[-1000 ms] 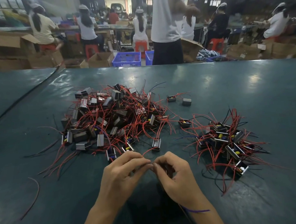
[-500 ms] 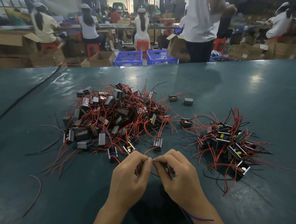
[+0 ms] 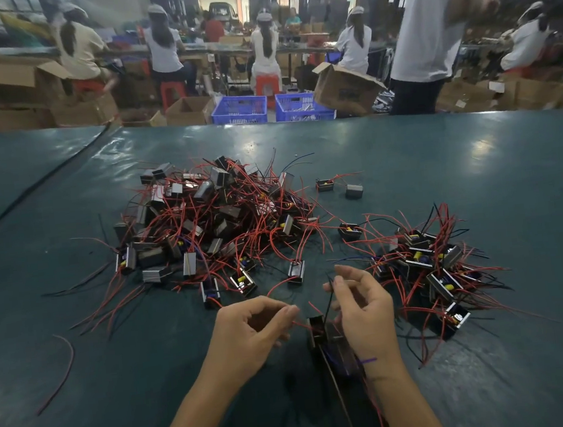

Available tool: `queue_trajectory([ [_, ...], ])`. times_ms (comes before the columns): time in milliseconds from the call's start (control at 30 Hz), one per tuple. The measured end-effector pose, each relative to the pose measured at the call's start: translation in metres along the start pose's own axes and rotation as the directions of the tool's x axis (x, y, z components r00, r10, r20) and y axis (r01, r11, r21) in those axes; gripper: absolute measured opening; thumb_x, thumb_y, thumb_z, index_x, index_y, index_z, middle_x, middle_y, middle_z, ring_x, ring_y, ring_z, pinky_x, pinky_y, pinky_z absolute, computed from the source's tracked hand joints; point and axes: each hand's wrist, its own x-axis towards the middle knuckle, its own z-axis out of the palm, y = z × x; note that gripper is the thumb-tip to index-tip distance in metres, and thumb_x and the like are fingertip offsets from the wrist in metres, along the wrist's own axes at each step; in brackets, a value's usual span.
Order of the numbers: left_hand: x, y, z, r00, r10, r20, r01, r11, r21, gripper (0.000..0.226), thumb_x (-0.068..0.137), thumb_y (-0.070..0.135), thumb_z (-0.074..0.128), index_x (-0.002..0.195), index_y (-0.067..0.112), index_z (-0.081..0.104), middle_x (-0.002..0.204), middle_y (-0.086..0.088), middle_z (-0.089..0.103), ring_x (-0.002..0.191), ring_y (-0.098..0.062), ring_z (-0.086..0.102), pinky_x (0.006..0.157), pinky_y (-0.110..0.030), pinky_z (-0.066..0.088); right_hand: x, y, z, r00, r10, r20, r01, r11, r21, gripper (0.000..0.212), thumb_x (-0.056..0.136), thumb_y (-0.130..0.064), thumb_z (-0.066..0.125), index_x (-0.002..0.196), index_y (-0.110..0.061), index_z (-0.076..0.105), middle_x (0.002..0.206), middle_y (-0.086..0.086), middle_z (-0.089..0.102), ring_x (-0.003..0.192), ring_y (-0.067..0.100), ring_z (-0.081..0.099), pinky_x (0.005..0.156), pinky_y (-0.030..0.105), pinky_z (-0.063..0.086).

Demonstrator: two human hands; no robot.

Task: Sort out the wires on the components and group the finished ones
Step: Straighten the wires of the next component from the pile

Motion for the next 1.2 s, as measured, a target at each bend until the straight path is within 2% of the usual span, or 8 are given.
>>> queue_trajectory([
  [133,-0.001,0.002,0.001,0.997,-0.014,0.074,0.014,1.0,-0.005,0.02,0.074,0.035,0.073,0.083,0.018,0.075,0.071,-0.007,0.074,0.066,-0.024,0.072,0.062,-0.029,0.058,0.003,0.0,-0.005,1.0,0.003,0.002,-0.003,0.999,-0.052,0.02,0.095,-0.008,0.058,0.104,-0.024,0.064,0.082,-0.008,0.075,0.061,0.003,0.06,0.054,0.02,0.048],
  [300,0.003,0.001,0.003,0.994,-0.105,0.029,0.108,0.981,-0.16,0.003,0.083,0.003,0.07,0.085,0.004,0.073,0.073,-0.012,0.073,0.066,-0.024,0.072,0.06,-0.026,0.057,0.009,0.003,-0.016,0.998,0.017,-0.055,-0.025,0.989,-0.143,0.019,0.098,-0.012,0.053,0.099,-0.027,0.065,0.081,-0.008,0.073,0.064,0.008,0.062,0.058,0.021,0.051],
  [500,0.005,0.003,0.002,0.991,-0.045,-0.13,0.032,0.995,-0.096,0.03,0.089,0.028,0.053,0.085,0.006,0.072,0.076,-0.007,0.072,0.065,-0.021,0.069,0.06,-0.026,0.057,0.016,0.01,-0.025,0.989,0.141,0.037,-0.125,0.951,-0.283,0.017,0.099,-0.014,0.053,0.089,-0.021,0.065,0.074,0.001,0.072,0.064,0.013,0.068,0.063,0.029,0.054],
  [600,0.005,0.005,0.003,0.989,-0.03,-0.144,0.015,0.994,-0.105,0.029,0.086,0.029,0.055,0.084,0.006,0.072,0.074,-0.007,0.072,0.064,-0.021,0.069,0.058,-0.025,0.056,0.012,0.01,-0.023,0.98,0.135,0.148,-0.078,0.936,-0.343,0.018,0.098,-0.021,0.056,0.081,-0.022,0.065,0.067,-0.001,0.072,0.06,0.012,0.068,0.06,0.029,0.055],
  [700,0.006,0.005,0.003,0.987,-0.057,-0.15,0.029,0.983,-0.183,0.026,0.083,0.024,0.059,0.082,0.001,0.07,0.071,-0.01,0.072,0.063,-0.021,0.07,0.057,-0.025,0.057,0.008,0.011,-0.018,0.951,0.147,0.272,-0.019,0.906,-0.423,0.017,0.096,-0.023,0.058,0.081,-0.023,0.066,0.07,0.0,0.072,0.072,0.015,0.07,0.073,0.033,0.056],
  [833,0.007,0.005,0.003,0.986,-0.105,-0.129,0.067,0.961,-0.269,0.025,0.078,0.022,0.065,0.08,-0.001,0.07,0.069,-0.012,0.072,0.06,-0.019,0.07,0.055,-0.022,0.056,0.003,0.007,-0.01,0.908,0.212,0.361,-0.081,0.935,-0.345,0.022,0.097,-0.009,0.054,0.088,-0.024,0.068,0.073,-0.004,0.071,0.073,0.01,0.071,0.072,0.024,0.055],
  [933,0.005,0.004,0.002,0.989,-0.085,-0.124,0.058,0.976,-0.208,0.025,0.076,0.029,0.067,0.077,0.004,0.071,0.068,-0.011,0.072,0.061,-0.021,0.071,0.055,-0.023,0.056,0.002,0.003,-0.008,0.879,0.265,0.396,-0.184,0.955,-0.232,0.02,0.096,0.0,0.054,0.095,-0.013,0.068,0.07,-0.004,0.07,0.067,0.004,0.068,0.066,0.018,0.053],
  [1200,0.005,0.006,-0.003,0.989,-0.009,-0.149,-0.002,0.997,-0.071,0.022,0.073,0.035,0.07,0.079,0.014,0.07,0.066,-0.004,0.07,0.059,-0.013,0.067,0.059,-0.019,0.054,-0.001,0.0,-0.006,0.859,0.311,0.407,-0.226,0.943,-0.244,0.018,0.097,-0.006,0.056,0.1,-0.018,0.069,0.085,0.001,0.073,0.079,0.006,0.069,0.08,0.021,0.054],
])
